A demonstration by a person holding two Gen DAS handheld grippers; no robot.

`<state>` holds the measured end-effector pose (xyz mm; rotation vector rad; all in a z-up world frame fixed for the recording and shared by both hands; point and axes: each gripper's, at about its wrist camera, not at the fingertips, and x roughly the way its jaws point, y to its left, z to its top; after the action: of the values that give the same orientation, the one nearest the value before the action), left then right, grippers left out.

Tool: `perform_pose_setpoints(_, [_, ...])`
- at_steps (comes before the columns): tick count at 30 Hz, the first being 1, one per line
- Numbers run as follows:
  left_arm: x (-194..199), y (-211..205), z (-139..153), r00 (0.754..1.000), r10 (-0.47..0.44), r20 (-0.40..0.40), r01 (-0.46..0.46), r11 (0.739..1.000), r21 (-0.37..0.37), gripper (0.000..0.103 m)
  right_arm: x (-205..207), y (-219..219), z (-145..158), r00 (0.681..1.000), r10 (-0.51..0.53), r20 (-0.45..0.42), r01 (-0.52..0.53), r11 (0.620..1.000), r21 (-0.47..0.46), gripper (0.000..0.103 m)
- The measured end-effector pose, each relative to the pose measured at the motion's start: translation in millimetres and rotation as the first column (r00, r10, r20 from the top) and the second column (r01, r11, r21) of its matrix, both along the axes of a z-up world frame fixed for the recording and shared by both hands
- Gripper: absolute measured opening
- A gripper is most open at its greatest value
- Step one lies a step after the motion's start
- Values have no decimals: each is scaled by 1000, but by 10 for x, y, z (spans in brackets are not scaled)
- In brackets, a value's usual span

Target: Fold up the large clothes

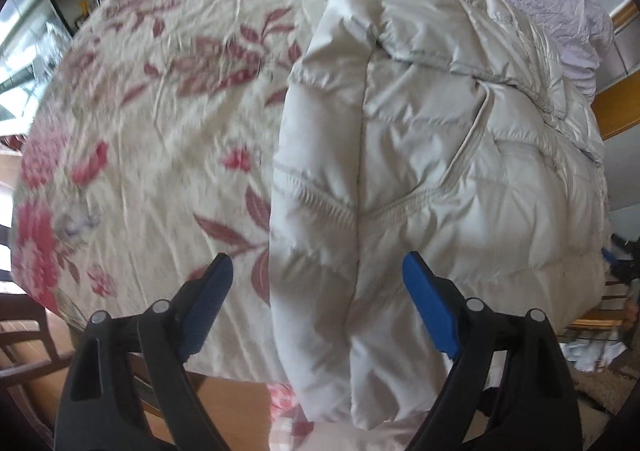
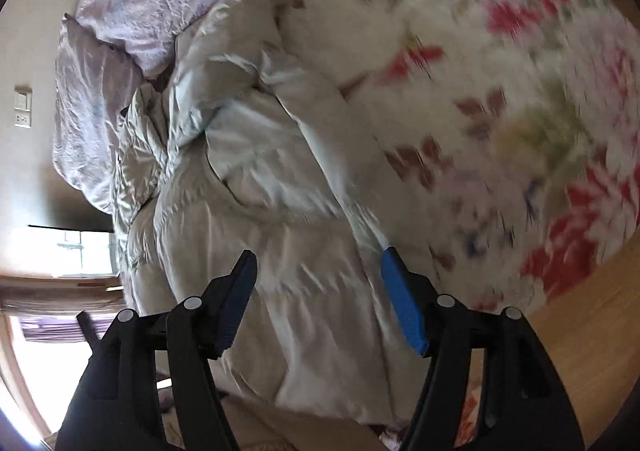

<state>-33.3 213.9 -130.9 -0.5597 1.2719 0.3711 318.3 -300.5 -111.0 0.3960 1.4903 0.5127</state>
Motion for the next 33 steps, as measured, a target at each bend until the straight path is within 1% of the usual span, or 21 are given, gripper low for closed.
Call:
perform_pose_setpoints(3, [-80, 51, -62, 1000, 30, -8, -30, 999, -30, 85, -27, -55, 9, 1000, -5, 27, 5, 1000, -26, 66])
perform_pose_setpoints(6, [-150, 93, -74, 999, 52, 9, -52, 997, -58, 85, -31, -164, 42, 997, -61, 57, 65, 996, -60, 66])
perform_pose_setpoints(7, [-162, 104, -80, 998, 54, 14, -52, 996, -67, 85, -28, -244, 37, 995, -83, 59, 86, 995, -47, 67])
perform_pose_setpoints(9, [-192, 113, -121, 999, 51, 17, -49, 993, -106, 85, -24, -291, -40, 997, -76, 13, 76, 997, -18, 67])
perform_pose_setpoints(11, [-204, 95, -177, 999, 51, 11, -49, 990, -132, 85, -35, -217, -114, 999, -32, -34, 32, 999, 1, 67])
perform_pose_setpoints(14, [-238, 93, -190, 998, 63, 29, -58, 988, -145, 85, -78, -149, -217, 997, 10, -75, -10, 1000, 6, 67])
perform_pose_setpoints(17, [-289, 134, -193, 996, 83, 45, -74, 982, -176, 85, -115, -160, -262, 995, 19, -102, -14, 999, 47, 67])
perform_pose_setpoints(19, [-308, 133, -186, 995, 83, 50, -72, 978, -194, 82, -152, -154, -305, 989, 38, -142, -24, 995, 99, 67])
perform_pose_setpoints(22, [-399, 147, -188, 994, 85, 63, -68, 971, -229, 75, -205, -154, -348, 980, 66, -188, -36, 987, 158, 67])
perform_pose_setpoints(24, [-492, 161, -191, 993, 96, 72, -75, 964, -254, 65, -237, -144, -375, 974, 74, -213, -28, 978, 209, 67])
perform_pose_setpoints(25, [-532, 162, -205, 991, 110, 80, -83, 955, -286, 55, -252, -151, -386, 972, 75, -221, -25, 974, 225, 67])
perform_pose_setpoints(27, [-594, 156, -251, 987, 135, 88, -95, 929, -359, 47, -270, -116, -406, 968, 80, -238, -12, 962, 274, 67])
perform_pose_setpoints(31, [-656, 85, -264, 985, 147, 91, -103, 919, -380, 46, -321, -47, -435, 962, 106, -251, -16, 941, 338, 67])
perform_pose_setpoints(32, [-674, 71, -272, 986, 145, 89, -99, 916, -389, 46, -322, -24, -428, 961, 116, -251, -27, 942, 334, 67])
perform_pose_setpoints(33, [-674, 51, -279, 987, 138, 85, -95, 918, -386, 47, -317, 1, -439, 960, 121, -253, -41, 952, 302, 67])
